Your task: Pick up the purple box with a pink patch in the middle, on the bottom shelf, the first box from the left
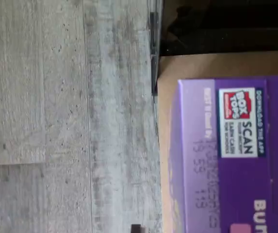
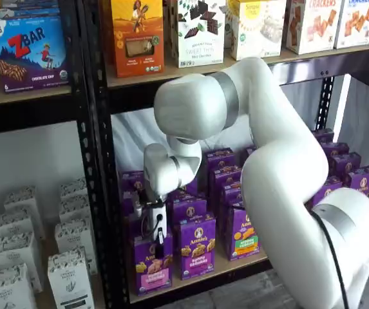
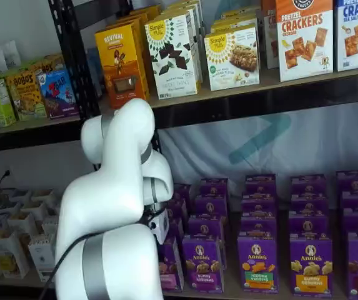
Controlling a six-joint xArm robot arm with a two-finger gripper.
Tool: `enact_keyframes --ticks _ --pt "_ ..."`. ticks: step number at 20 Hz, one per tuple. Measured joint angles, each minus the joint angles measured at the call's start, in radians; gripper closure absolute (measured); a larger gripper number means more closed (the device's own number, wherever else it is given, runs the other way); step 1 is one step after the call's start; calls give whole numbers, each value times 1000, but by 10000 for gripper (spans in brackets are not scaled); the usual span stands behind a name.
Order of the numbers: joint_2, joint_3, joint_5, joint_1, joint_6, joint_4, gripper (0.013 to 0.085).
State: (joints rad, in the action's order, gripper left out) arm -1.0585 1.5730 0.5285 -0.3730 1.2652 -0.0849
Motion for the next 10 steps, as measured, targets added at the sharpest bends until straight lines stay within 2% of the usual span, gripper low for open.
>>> enact_keyframes --ticks 2,3,4,10 --pt "-1 1 0 0 0 -1 450" --pt "-2 2 0 0 0 0 450" --pt "-2 3 0 0 -2 1 490" --pt "-7 6 -6 0 -1 1 490"
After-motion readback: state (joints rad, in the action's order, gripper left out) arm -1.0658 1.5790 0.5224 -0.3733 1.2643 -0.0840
